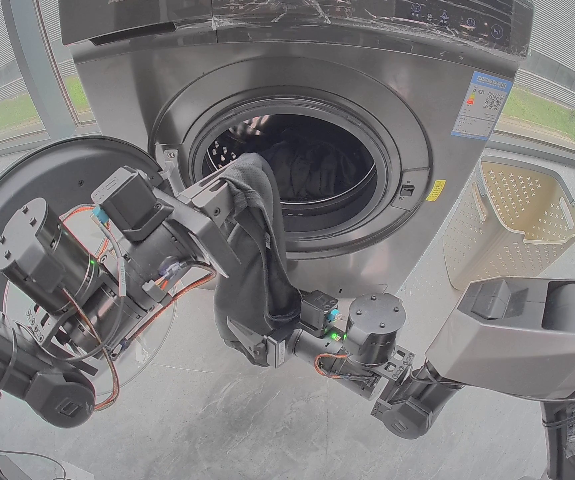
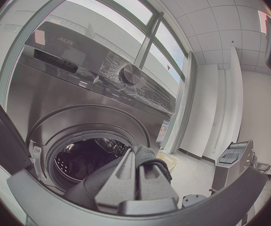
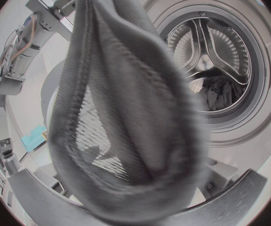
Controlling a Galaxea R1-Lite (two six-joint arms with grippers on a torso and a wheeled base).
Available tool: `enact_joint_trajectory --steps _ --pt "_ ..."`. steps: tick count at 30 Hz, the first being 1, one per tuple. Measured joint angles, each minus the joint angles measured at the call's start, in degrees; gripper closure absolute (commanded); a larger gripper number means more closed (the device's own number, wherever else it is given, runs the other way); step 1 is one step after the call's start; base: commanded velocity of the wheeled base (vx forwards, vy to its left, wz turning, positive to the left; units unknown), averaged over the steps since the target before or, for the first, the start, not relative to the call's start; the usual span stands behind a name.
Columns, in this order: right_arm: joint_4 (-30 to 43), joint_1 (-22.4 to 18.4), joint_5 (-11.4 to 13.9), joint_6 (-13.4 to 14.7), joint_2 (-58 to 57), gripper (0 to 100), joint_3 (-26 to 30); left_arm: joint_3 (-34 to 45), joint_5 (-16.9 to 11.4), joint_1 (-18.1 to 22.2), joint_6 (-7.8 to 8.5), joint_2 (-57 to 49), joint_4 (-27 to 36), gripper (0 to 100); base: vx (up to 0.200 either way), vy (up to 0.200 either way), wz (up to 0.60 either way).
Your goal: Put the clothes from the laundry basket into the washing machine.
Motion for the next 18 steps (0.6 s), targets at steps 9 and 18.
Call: enact_joint_trajectory --steps 9,18 --pt "0.9 -0.4 -2.6 0.0 4.3 0 -7.0 -0.3 0.1 -0.1 0.00 0.0 0.0 100 0.000 0.000 0.00" --pt "0.8 -2.0 -3.0 0.8 6.8 100 -10.3 -2.2 0.8 0.9 -0.40 -0.2 0.1 100 0.000 0.000 0.00"
